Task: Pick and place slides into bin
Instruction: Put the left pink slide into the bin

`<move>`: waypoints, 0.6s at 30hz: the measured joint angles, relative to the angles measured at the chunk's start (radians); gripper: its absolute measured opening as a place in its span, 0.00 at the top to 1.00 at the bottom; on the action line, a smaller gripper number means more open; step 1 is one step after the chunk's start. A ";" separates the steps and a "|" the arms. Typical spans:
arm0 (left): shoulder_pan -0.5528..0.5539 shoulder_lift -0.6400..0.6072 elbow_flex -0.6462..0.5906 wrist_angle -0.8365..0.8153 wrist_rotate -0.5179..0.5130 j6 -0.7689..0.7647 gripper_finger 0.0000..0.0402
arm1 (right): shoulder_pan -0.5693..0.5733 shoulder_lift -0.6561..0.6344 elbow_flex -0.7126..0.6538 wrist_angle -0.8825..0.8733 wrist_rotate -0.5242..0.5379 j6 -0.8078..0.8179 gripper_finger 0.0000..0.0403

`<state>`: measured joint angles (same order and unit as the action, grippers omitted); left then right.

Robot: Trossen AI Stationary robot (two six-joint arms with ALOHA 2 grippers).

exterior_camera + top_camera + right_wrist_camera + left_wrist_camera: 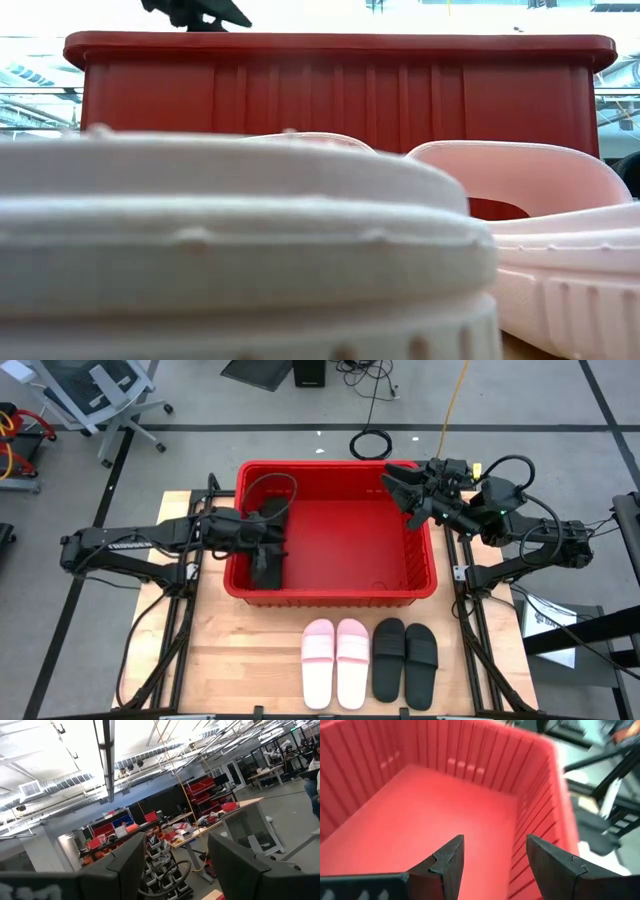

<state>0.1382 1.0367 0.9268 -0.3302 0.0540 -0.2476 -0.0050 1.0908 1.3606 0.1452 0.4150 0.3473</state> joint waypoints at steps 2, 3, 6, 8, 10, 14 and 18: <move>-0.010 -0.007 0.000 0.058 0.001 -0.017 0.49 | 0.000 0.000 0.000 0.000 0.000 0.010 0.49; -0.013 -0.012 0.000 0.087 0.001 -0.027 0.49 | 0.000 0.000 0.000 0.001 0.000 0.011 0.49; -0.022 -0.031 0.000 0.176 0.001 -0.057 0.49 | 0.000 0.000 0.000 0.008 0.000 0.012 0.49; -0.030 -0.041 0.000 0.241 0.000 -0.071 0.49 | 0.000 0.000 0.000 0.016 0.000 0.018 0.49; -0.040 -0.063 0.000 0.292 -0.001 -0.078 0.49 | 0.000 0.000 0.000 0.022 0.000 0.026 0.49; -0.062 -0.098 0.001 0.391 -0.015 -0.080 0.49 | 0.000 0.000 0.000 0.046 0.000 0.034 0.49; -0.086 -0.118 0.039 0.405 -0.043 -0.066 0.49 | 0.000 0.000 0.000 0.073 0.000 0.034 0.49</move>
<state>0.0527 0.9186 0.9658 0.0744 0.0112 -0.3139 -0.0048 1.0904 1.3608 0.2181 0.4145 0.3813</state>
